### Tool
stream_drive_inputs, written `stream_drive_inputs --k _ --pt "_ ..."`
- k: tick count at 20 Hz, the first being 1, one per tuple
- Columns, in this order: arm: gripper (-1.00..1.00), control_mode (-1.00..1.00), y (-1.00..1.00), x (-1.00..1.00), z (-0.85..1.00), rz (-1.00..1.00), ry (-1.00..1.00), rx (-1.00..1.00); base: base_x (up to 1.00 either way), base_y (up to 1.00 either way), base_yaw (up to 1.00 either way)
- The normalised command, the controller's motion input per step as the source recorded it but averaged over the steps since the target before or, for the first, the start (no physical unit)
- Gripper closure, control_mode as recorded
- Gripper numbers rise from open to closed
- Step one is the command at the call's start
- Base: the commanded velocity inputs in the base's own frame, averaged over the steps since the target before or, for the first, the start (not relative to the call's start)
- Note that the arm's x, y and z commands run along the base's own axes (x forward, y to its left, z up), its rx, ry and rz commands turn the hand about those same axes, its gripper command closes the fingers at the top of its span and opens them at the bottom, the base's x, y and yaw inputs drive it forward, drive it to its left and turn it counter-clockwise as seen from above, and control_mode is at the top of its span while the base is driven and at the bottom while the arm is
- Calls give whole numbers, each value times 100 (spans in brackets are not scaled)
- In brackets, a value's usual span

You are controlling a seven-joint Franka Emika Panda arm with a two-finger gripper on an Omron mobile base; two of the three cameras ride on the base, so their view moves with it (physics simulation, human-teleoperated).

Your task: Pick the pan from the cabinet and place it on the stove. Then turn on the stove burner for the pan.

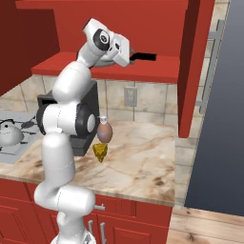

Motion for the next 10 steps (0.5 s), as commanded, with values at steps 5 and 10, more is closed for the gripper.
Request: stream_drive_inputs --k 5,10 --pt "-100 -100 -12 -4 0 -2 1 0 0 0 0" --pt "-100 -100 0 -9 0 -3 0 0 0 0 0"
